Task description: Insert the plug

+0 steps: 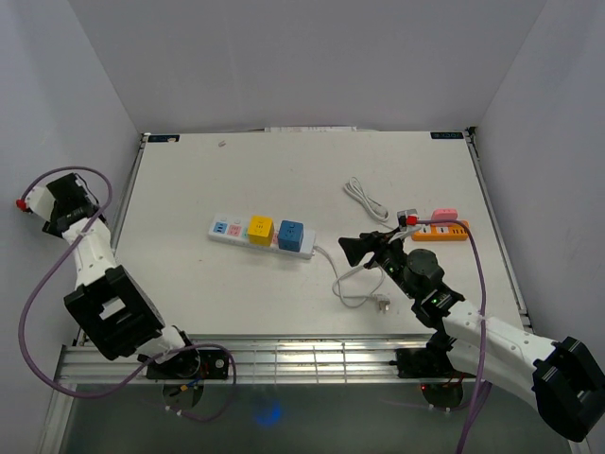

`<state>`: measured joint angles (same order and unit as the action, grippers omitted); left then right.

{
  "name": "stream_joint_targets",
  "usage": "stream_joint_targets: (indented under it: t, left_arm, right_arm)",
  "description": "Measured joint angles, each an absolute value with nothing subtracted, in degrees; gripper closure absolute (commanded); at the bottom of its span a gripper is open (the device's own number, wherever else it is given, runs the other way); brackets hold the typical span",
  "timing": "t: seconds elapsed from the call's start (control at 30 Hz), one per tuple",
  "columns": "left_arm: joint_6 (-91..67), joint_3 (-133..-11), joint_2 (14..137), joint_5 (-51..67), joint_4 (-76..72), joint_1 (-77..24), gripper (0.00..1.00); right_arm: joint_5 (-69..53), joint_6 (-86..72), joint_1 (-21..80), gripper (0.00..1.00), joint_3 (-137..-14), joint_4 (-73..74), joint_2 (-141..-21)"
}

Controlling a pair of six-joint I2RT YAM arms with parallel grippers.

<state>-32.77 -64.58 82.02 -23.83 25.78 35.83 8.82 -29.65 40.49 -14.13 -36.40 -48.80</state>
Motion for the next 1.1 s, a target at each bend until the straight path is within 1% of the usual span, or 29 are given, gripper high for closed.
stream_joint_targets:
  t: [0.2,0.33,0.43,0.63,0.77,0.93,1.1]
  left_arm:
    - [-36.2,-63.9,75.0,-17.3,28.6,27.2,0.78]
    - [-38.6,-61.8,69.1,-10.0,28.7,21.6,0.78]
    - [-40.2,-61.4,68.5,-5.4,28.1,15.7,0.78]
    - [-43.7,-59.7,70.5,-0.7,23.1,-6.3,0.78]
    - [-45.1,-59.7,71.4,0.1,19.6,-18.7,0.80]
    - [-47.1,-57.3,71.0,-0.3,12.8,-25.7,0.81]
    - [-52.2,-44.9,64.9,2.0,3.0,-27.6,0.85]
  right_arm:
    - [8.8,-29.6,40.5,0.20,-14.1,-36.6,-48.9]
    - [8.8,-29.3,40.5,0.20,-14.1,-36.6,-49.0]
    - [8.7,-28.5,40.5,0.20,-14.1,-36.5,-48.8]
    - [6.0,-26.1,40.5,0.20,-15.2,-36.1,-49.9]
    - [2.7,-24.2,40.5,0.24,-17.3,-36.1,-52.2]
    - [-0.6,-22.7,40.5,0.26,-18.7,-36.2,-54.8]
    - [-2.6,-21.3,40.5,0.29,-18.8,-36.7,-57.5]
